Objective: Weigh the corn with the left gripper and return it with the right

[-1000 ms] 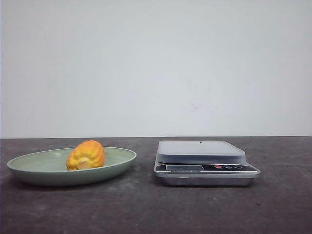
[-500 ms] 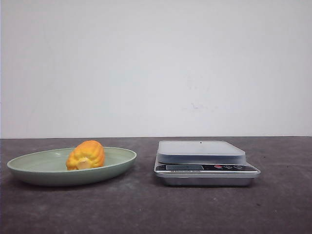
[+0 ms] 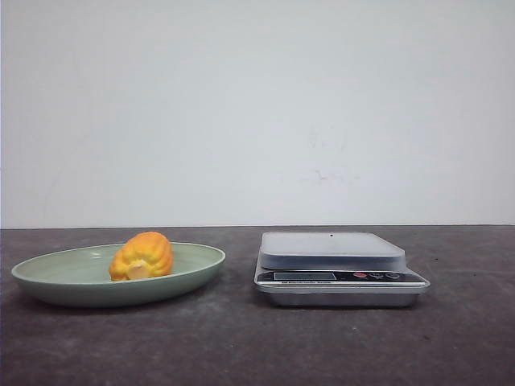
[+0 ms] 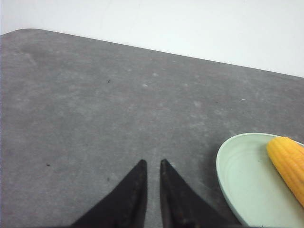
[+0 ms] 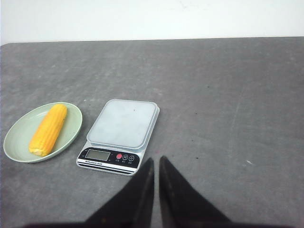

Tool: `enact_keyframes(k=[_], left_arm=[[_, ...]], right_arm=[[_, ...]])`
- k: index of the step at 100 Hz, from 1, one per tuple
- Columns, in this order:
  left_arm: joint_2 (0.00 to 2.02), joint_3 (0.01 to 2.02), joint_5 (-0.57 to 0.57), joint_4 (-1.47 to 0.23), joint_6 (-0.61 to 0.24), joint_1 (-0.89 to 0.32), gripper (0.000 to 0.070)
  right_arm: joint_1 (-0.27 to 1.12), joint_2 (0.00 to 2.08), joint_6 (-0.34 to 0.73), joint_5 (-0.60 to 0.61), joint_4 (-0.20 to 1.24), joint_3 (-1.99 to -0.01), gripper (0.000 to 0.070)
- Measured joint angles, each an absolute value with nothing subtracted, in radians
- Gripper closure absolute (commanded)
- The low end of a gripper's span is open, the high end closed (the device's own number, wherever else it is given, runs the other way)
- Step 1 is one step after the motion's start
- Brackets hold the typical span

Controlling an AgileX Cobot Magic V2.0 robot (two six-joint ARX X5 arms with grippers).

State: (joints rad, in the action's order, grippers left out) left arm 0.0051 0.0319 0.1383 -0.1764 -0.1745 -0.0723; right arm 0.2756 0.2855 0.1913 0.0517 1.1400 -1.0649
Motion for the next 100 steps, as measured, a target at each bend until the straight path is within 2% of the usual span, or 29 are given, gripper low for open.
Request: enact_keyframes(k=[25,33,46,58,78,85,100], left_arm=[[0.005,0.032,0.138,-0.176,-0.175,-0.072,0.07],[0.005,0.032,0.138,-0.176,-0.175,-0.072,0.07],[0.005,0.032,0.138,-0.176,-0.175,-0.072,0.07],[0.005,0.032,0.138,-0.176,-0.175,-0.072,0.07],[0.005,0.032,0.139,-0.176,-0.175,-0.072,0.07],[0.005,0.032,0.139,-0.176,-0.175,-0.072,0.07],[0.005,0.032,0.138,-0.176,-0.175,-0.072,0.07]], right_arm=[[0.276,0.286,0.19,0.051,1.14,-1.065,0.0689],[0.253,0.275,0.15,0.03,1.104,-1.06,0.0689],[0.179,0.231,0.051,0.027,0.894,-0.983,0.0689],[0.103,0.191,-0.017,0.028,0.614,-0.783,0.0689],[0.002,0.089,0.009,0.032,0.199,-0.38,0.0689],[0.001,0.054,0.025,0.031,0.131,-0.276,0.0689],[0.012,0.004,0.035,0.033,0.123,-0.131,0.0689]])
